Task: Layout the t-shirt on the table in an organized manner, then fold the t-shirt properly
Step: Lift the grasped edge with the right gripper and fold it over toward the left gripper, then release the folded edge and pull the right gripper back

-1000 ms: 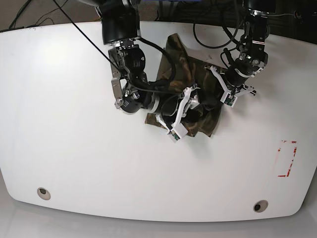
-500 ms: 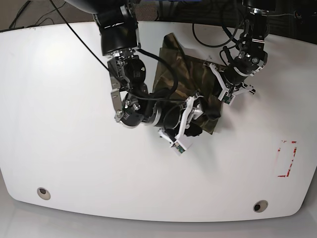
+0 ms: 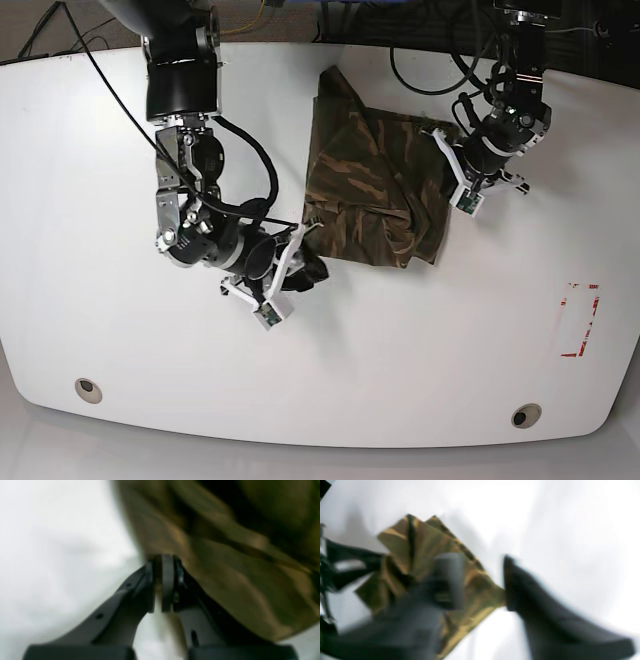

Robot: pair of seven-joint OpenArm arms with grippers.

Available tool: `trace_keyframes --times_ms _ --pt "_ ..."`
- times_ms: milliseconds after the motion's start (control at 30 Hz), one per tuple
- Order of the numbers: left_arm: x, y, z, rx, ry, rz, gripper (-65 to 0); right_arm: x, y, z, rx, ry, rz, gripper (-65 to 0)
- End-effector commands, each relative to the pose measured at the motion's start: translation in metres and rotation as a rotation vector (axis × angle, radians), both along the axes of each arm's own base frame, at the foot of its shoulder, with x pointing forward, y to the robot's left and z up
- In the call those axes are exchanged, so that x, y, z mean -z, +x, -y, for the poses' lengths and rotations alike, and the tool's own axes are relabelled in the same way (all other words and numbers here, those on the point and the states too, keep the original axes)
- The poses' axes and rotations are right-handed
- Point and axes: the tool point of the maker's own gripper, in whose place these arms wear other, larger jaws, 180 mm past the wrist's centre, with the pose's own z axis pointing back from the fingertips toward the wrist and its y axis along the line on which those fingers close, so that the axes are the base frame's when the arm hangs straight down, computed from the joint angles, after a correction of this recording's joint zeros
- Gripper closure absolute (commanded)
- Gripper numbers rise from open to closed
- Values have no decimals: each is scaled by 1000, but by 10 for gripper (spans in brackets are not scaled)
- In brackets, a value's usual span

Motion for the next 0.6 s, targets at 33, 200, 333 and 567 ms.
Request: trace_keyframes --times_ms 33,200,333,567 --pt "-13 8 -1 -1 -9 47 -26 -6 1 11 8 19 56 0" --pt "-26 13 1 5 -11 85 -26 2 -11 23 14 -13 54 -10" --pt "-34 15 3 9 -11 109 -26 5 -23 31 16 -57 73 0" --pt "-34 15 1 10 -5 107 -26 16 -43 39 22 -139 74 0"
